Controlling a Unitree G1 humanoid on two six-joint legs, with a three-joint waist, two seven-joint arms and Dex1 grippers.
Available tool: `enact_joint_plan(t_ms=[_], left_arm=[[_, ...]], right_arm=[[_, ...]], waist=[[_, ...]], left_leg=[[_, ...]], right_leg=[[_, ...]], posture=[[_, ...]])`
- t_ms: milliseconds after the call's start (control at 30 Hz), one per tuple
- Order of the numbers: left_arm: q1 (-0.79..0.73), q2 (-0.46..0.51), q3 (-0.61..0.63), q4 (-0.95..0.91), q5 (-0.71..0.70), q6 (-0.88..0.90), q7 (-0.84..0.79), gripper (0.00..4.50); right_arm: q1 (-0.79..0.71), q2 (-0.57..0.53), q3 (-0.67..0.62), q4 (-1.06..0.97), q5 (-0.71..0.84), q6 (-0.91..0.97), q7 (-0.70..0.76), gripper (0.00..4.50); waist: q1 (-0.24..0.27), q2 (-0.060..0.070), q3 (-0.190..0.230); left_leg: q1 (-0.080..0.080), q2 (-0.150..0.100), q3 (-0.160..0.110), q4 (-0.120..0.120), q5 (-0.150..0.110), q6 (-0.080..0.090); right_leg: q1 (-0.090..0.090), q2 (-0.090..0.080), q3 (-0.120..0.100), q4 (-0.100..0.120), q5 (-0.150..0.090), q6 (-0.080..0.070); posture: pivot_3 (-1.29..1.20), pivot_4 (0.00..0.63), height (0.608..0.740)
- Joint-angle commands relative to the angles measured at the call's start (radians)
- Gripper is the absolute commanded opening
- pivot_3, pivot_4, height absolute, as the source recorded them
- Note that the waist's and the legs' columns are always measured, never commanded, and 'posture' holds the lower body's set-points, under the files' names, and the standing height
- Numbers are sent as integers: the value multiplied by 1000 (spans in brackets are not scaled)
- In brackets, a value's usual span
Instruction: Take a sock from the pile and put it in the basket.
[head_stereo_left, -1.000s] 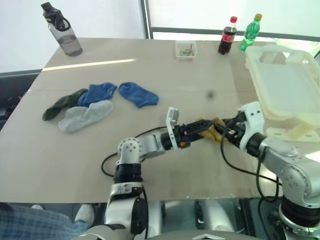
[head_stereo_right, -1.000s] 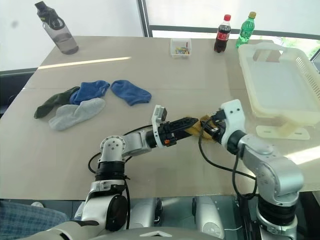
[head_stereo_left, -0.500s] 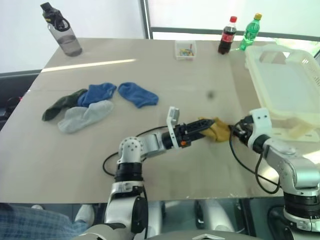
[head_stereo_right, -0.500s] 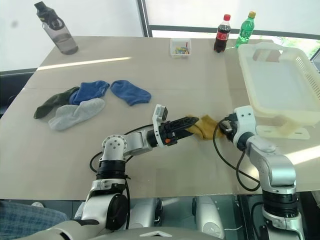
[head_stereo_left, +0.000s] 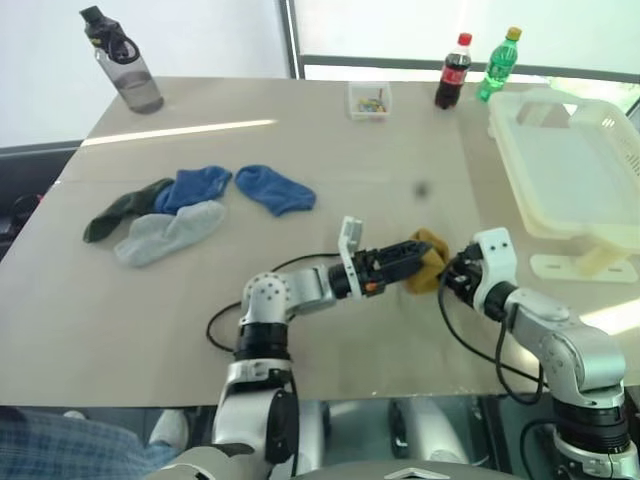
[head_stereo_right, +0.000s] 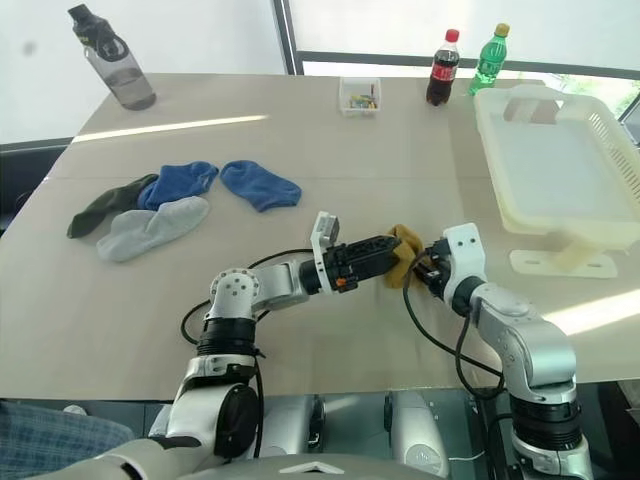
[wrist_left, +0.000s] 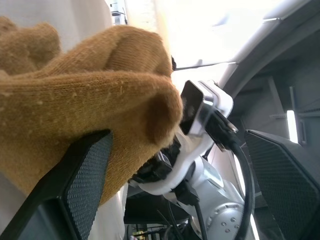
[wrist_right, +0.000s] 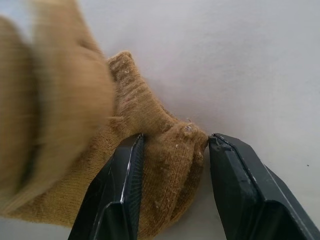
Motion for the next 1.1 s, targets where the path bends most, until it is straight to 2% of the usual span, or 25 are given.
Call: enact_joint_plan(t_ms=[33, 200, 333, 367, 400, 500, 533, 767, 1100], left_arm=[[-17, -10, 4, 51, 48, -44, 34, 4465], [-31, -14, 8, 83, 82, -63, 44, 4465], [-32, -15, 8, 91, 91, -65, 41, 4465], [-31, -15, 9, 89, 91, -63, 39, 4500], [-29, -16, 8, 86, 89, -60, 36, 4500], [-25, -17, 6, 80, 85, -52, 25, 4500], [-24, -18, 10, 82, 83, -51, 25, 4500], [-20, -16, 7, 78, 89, -48, 9, 4500], [-4, -12, -7, 45, 81, -19, -9, 4500]], right_arm=[[-1, -1, -50, -54, 26, 8, -12, 2103], [-20, -11, -127, -63, 52, 21, -23, 2103], [-58, 12, -242, -61, 136, 16, -15, 2103], [-60, 7, -252, -65, 153, 21, -8, 2650], [-62, 3, -262, -66, 168, 20, -1, 2948], [-49, -29, -259, -62, 232, 47, 54, 4324], [-44, -39, -249, -65, 256, 59, 74, 4420], [-65, -46, -194, -17, 302, 65, 87, 4420], [-119, -32, -86, 179, 213, 33, 36, 4420]], waist=[[0, 0, 0], [1, 0, 0], [0, 0, 0], [0, 0, 0], [0, 0, 0], [0, 1, 0], [0, 1, 0], [0, 1, 0], [0, 1, 0]], left_leg=[[0, 0, 0, 0, 0, 0], [0, 0, 0, 0, 0, 0], [1, 0, 0, 1, 0, 0], [1, 0, 0, 2, 0, 0], [1, 0, 0, 2, 0, 0], [1, 0, 0, 2, 0, 0], [1, 0, 0, 2, 0, 0], [1, 0, 0, 2, 0, 0], [1, 0, 1, 2, 0, 0]], right_leg=[[0, 0, 0, 0, 0, 0], [0, 0, 0, 0, 0, 0], [0, 0, 0, 1, 0, 0], [0, 0, 0, 2, 0, 0], [0, 0, 1, 2, 0, 0], [0, 0, 0, 3, 0, 0], [0, 0, 1, 3, 0, 0], [0, 0, 1, 3, 0, 0], [0, 0, 1, 3, 0, 0]], posture=[[0, 150, 740], [0, 150, 740], [0, 150, 740], [0, 150, 740], [0, 150, 740], [0, 150, 740], [0, 150, 740], [0, 150, 740], [0, 150, 740]])
